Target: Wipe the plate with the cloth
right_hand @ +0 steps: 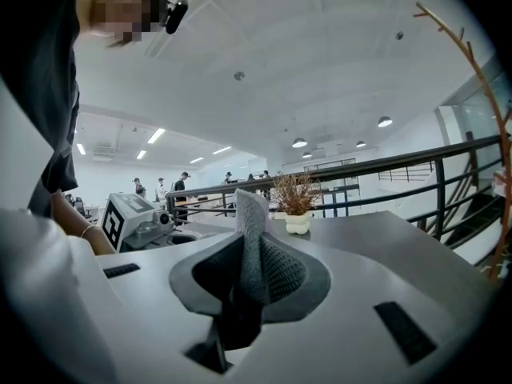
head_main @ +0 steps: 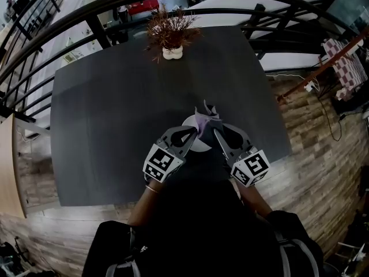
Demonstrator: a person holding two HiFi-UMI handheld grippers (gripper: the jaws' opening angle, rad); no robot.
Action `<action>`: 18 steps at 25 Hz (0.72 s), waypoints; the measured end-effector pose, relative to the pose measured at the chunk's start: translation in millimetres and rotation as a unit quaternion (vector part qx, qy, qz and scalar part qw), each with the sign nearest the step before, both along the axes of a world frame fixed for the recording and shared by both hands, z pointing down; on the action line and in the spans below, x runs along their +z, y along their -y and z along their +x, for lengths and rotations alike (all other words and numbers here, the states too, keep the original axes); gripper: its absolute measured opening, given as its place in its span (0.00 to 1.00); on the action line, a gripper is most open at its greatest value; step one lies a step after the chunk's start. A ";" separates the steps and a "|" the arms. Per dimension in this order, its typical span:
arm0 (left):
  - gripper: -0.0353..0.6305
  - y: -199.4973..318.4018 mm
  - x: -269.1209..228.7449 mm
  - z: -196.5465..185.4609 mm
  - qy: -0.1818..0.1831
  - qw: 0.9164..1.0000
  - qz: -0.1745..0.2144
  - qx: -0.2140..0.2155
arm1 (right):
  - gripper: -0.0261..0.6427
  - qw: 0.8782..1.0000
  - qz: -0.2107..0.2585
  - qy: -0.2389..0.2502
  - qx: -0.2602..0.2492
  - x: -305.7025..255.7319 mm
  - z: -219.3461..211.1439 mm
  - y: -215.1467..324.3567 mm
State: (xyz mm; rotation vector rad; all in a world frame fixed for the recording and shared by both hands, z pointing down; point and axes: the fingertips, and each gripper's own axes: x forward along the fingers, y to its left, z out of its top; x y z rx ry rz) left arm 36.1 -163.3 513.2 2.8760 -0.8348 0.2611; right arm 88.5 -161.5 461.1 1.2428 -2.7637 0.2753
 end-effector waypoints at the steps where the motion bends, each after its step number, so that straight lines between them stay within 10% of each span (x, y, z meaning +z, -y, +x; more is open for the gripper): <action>1: 0.06 1.1 5.1 -2.5 0.000 1.000 -0.006 -0.004 | 0.13 1.000 -0.005 0.000 0.001 3.8 0.4 0.8; 18: 0.06 5.6 52.1 -25.1 0.004 0.995 -0.094 -0.036 | 0.13 0.996 -0.058 -0.073 -0.012 66.5 -1.7 14.5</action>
